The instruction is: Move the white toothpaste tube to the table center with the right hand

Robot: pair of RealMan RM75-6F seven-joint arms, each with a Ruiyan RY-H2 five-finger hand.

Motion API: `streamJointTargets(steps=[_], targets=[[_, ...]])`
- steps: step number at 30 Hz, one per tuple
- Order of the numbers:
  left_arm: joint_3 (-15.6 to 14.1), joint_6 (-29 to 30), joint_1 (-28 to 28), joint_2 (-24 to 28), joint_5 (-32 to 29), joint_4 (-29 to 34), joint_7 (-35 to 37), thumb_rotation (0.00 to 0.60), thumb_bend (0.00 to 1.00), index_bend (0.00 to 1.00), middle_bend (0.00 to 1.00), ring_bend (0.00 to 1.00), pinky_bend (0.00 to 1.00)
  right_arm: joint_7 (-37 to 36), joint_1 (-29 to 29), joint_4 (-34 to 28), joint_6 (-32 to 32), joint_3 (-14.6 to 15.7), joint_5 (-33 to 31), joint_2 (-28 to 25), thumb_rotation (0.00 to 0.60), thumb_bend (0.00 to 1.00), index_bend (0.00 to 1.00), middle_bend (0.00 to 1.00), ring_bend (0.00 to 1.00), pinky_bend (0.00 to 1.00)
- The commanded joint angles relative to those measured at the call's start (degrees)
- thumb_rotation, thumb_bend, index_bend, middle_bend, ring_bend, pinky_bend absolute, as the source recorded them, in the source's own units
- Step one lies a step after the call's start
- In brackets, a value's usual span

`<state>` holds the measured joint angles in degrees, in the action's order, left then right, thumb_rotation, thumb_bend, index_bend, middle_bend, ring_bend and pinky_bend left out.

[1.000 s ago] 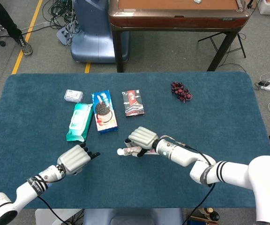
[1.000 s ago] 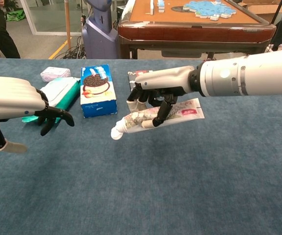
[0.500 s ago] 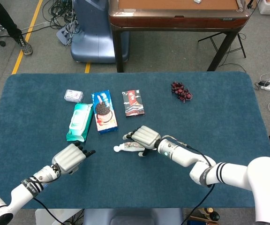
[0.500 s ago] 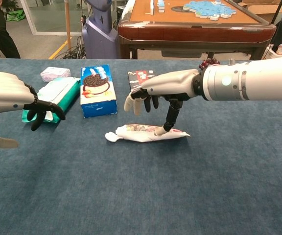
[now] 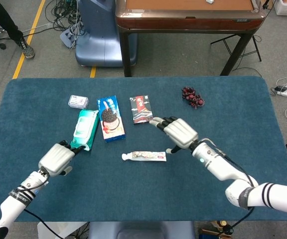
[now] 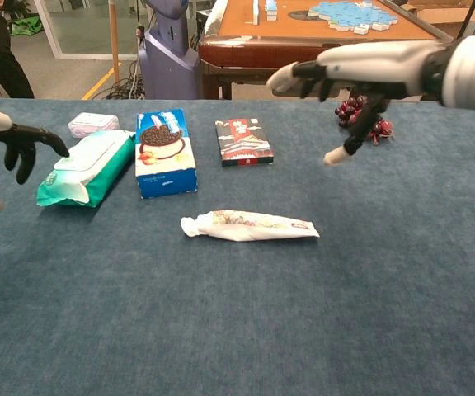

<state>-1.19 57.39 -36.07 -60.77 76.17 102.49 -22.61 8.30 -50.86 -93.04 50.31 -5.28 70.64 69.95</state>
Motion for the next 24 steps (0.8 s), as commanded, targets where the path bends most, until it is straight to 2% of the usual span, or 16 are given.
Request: streamJointTargets(steps=[1, 3, 6, 17, 24], targets=[[1.28, 5.72, 4.1, -1.1, -2.49, -2.39, 2.67, 0.6, 0.24, 0.15, 0.42, 0.37, 0.23, 2.16, 6.54, -3.55, 7.16, 1.33, -2.62, -5.29, 0.6, 0.1, 0.0, 0.17, 0.17, 0.21], [1.84, 8.79, 6.2, -2.0, -3.39, -3.77, 4.23, 0.6, 0.24, 0.15, 0.41, 0.36, 0.23, 2.34, 9.54, -3.98, 10.38, 2.21, -2.4, -6.91, 0.6, 0.15, 0.01, 0.2, 0.18, 0.21], [2.25, 12.22, 8.63, -3.18, -4.03, -5.76, 5.41, 0.6, 0.24, 0.15, 0.39, 0.35, 0.23, 2.45, 13.18, -4.49, 14.16, 3.3, -1.84, -8.45, 0.6, 0.2, 0.09, 0.24, 0.21, 0.21], [2.15, 22.84, 17.71, -4.95, -4.98, -8.61, 7.48, 0.6, 0.24, 0.15, 0.38, 0.35, 0.22, 1.22, 29.29, -6.59, 31.88, 6.76, 1.54, -12.11, 0.6, 0.23, 0.23, 0.34, 0.26, 0.21], [1.22, 27.63, 21.47, -4.55, -1.35, -6.4, 7.39, 0.6, 0.24, 0.15, 0.37, 0.35, 0.21, 0.28, 36.58, -8.75, 35.93, 10.19, 4.66, -13.69, 0.6, 0.26, 0.24, 0.35, 0.26, 0.21]])
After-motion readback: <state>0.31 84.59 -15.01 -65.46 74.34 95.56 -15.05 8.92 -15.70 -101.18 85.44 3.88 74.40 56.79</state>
